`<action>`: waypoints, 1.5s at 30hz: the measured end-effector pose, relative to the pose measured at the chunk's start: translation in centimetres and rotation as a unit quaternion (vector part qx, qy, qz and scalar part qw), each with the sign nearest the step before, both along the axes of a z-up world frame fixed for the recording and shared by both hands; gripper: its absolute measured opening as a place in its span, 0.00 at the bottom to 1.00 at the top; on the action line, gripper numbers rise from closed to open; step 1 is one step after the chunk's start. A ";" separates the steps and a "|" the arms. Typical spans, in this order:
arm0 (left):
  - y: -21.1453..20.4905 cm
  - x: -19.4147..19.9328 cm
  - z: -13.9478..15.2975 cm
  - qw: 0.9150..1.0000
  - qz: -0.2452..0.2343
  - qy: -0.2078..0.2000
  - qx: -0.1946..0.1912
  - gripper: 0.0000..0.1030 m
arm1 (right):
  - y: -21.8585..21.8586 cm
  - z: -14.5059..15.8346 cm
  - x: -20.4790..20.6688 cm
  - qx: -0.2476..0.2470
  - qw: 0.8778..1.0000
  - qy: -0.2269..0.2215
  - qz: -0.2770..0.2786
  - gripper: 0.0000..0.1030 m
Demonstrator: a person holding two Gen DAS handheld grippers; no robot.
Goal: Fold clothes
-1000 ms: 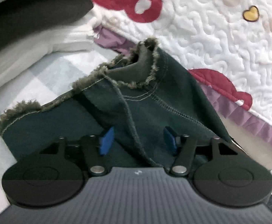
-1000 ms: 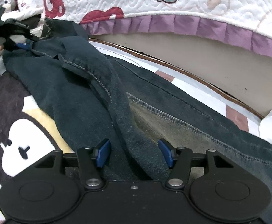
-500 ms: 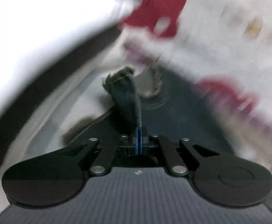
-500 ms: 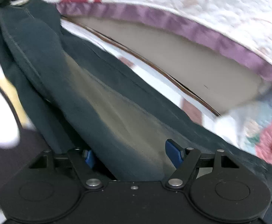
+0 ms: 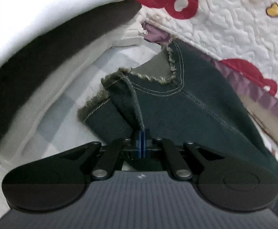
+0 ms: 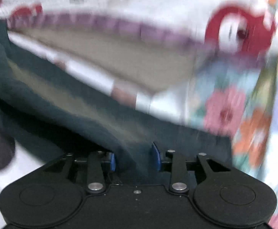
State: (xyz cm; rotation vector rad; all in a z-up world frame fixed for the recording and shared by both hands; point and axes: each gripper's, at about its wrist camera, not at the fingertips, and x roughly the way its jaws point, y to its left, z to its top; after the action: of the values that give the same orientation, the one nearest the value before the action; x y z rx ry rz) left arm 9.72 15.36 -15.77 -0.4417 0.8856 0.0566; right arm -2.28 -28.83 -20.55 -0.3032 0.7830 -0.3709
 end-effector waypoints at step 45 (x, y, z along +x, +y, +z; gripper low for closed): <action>-0.2 -1.6 0.6 0.996 0.004 0.018 0.090 0.03 | 1.3 1.8 -5.0 0.041 0.999 0.007 0.024 0.36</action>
State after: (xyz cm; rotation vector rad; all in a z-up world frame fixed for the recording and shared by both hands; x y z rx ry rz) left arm 8.15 15.16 -15.16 -0.2769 0.9047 0.1511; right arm -7.26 -27.55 -18.73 -0.2462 0.8005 -0.2914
